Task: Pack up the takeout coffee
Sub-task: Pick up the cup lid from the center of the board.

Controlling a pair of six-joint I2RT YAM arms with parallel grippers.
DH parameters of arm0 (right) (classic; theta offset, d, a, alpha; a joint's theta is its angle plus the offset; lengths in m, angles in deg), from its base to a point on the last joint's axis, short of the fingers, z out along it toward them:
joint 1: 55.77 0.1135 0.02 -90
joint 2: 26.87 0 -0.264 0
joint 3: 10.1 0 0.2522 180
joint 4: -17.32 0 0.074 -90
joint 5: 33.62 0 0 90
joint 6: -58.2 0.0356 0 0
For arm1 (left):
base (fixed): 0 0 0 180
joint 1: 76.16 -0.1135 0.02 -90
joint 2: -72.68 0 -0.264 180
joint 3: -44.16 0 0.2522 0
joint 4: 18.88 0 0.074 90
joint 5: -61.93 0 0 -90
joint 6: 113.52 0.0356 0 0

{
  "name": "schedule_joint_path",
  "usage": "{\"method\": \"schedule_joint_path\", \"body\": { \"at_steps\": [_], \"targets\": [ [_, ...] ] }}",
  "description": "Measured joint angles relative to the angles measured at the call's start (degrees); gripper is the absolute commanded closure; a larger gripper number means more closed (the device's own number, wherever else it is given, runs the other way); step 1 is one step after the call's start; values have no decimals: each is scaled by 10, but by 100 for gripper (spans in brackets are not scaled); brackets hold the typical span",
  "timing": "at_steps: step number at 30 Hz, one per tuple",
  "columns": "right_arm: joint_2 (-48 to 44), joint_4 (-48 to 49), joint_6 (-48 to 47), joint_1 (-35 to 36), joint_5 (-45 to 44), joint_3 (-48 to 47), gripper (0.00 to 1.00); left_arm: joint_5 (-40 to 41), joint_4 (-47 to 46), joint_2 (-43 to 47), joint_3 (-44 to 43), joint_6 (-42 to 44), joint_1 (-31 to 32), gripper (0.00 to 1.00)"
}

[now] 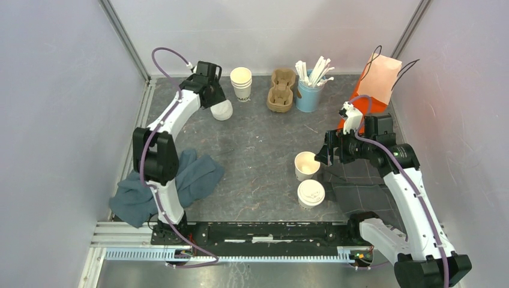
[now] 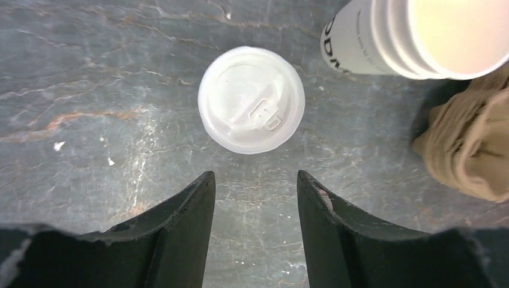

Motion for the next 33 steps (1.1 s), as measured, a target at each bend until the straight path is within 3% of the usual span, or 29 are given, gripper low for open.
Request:
{"method": "schedule_joint_path", "body": {
  "at_steps": [7,13,20,33],
  "targets": [
    [1,0,-2,0,0,0,10,-99,4,-85,-25,84,-11,46],
    [6,0,-6,0,0,0,10,-153,16,-159,-121,137,-10,54],
    [12,0,-8,0,-1,0,10,-160,37,-208,-179,159,-10,63],
    [20,0,-10,0,-1,0,10,-159,61,-241,-208,174,-10,68]
  ]
}}
